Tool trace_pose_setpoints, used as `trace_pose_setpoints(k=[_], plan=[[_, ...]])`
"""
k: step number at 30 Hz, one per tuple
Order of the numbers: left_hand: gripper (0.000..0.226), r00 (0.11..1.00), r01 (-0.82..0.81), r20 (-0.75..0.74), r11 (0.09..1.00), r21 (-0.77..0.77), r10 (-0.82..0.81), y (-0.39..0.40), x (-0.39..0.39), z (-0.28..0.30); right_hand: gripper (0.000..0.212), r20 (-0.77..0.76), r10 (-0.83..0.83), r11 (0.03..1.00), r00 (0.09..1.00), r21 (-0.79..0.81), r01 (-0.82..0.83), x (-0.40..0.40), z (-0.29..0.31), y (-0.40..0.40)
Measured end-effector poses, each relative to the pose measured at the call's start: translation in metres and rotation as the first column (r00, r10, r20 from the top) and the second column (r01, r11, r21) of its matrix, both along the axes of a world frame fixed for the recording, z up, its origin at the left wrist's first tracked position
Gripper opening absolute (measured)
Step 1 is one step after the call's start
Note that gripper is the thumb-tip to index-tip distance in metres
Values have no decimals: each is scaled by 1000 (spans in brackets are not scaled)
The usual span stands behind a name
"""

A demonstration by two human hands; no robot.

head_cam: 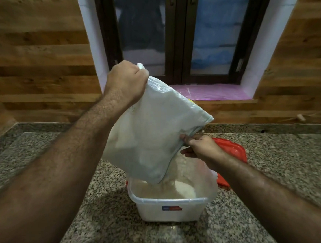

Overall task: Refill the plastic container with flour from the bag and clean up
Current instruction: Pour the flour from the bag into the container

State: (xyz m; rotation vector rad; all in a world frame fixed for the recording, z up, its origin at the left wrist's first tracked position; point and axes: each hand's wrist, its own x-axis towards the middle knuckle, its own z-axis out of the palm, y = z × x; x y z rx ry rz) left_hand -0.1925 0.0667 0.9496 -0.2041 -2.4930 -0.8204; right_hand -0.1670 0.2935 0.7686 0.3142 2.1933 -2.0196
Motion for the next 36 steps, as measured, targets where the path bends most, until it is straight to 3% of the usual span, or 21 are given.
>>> trace_pose_setpoints(k=[3,5,8,9,11,13,15,17,18,20,23,27,30,32,36], plan=[[36,1000,-18,1,999,28,18,6,1,-1,26,24,14,993,1000,119,-17,7,7,4],[34,1000,-25,6,998,60,25,8,0,-4,28,48,63,937,997,342,-75,13,19,11],[38,1000,-23,4,997,68,23,10,-3,-7,36,104,176,654,979,731,-195,23,55,18],[39,1000,-21,2,997,68,21,11,-4,-9,37,119,190,574,975,791,-209,28,70,18],[41,1000,-15,-14,999,49,16,13,-3,-10,36,117,200,520,973,828,-207,37,104,15],[42,1000,-1,-11,1000,15,2,16,-2,-9,36,47,212,527,976,836,-155,44,136,9],[43,1000,3,-6,1000,-26,-4,19,-3,-9,37,-163,182,552,970,833,37,42,157,1],[44,1000,6,3,998,-66,-6,24,-2,-8,45,-407,159,583,899,774,247,33,165,-10],[44,1000,2,6,997,-77,-2,26,-2,-8,55,-455,179,610,872,747,265,27,168,-17],[40,1000,-11,11,996,-87,12,31,-1,-9,72,-420,234,686,877,710,157,13,168,-28],[35,999,-33,19,996,-86,35,37,-1,-10,47,-323,280,703,904,710,35,-6,163,-40],[39,999,2,43,996,-85,1,32,-3,-12,24,-389,213,739,896,664,112,-23,141,-44],[56,996,60,67,994,-97,-53,21,4,-19,14,-407,159,807,900,579,119,-26,129,-42],[62,996,47,77,997,-67,-42,6,11,-28,13,-404,138,834,904,540,114,-26,126,-39],[53,989,-51,142,997,53,43,-43,19,-63,16,-384,131,852,914,515,94,-27,119,-27]])
